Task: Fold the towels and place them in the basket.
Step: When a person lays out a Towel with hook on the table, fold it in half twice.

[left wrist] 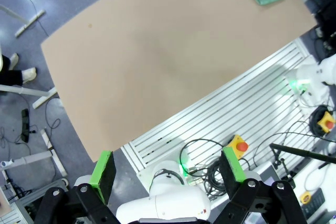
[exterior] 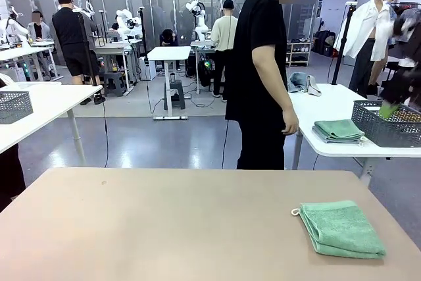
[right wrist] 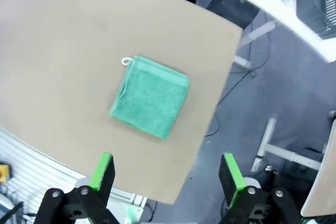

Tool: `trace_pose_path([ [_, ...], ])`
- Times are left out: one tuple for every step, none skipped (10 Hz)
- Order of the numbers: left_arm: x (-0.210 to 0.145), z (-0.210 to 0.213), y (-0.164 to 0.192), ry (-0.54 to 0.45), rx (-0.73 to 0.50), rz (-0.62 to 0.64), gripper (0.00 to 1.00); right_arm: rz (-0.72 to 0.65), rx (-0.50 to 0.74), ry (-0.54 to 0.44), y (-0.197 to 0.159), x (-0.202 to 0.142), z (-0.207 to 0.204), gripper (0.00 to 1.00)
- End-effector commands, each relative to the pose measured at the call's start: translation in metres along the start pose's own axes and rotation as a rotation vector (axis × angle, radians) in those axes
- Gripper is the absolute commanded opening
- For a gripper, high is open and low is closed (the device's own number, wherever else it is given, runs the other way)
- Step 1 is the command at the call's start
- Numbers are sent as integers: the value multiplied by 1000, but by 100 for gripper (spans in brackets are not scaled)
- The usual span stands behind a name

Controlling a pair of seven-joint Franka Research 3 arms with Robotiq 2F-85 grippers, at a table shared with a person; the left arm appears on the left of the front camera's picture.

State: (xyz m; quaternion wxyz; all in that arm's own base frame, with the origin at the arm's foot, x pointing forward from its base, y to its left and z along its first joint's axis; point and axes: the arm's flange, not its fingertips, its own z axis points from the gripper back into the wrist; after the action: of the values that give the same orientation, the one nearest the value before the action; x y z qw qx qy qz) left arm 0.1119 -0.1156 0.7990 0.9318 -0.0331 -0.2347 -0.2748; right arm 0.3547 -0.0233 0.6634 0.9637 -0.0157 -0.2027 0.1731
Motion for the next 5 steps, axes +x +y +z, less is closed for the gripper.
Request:
trace_pose_path([
  [-6, 7, -8, -11, -17, -16, 100, 48, -48, -9, 19, -10, 30, 100],
  [-6, 7, -8, -11, -17, -16, 100, 65, -45, -39, 30, -19, 50, 100],
  [-6, 7, -8, -11, -17, -16, 100, 92, 2, -68, 40, -31, 67, 100],
  [-6, 7, -8, -11, -17, -16, 100, 106, 33, -123, 49, -48, 80, 100],
  [-6, 7, -8, -11, -17, -16, 100, 116, 69, -161, 57, -62, 88, 100],
])
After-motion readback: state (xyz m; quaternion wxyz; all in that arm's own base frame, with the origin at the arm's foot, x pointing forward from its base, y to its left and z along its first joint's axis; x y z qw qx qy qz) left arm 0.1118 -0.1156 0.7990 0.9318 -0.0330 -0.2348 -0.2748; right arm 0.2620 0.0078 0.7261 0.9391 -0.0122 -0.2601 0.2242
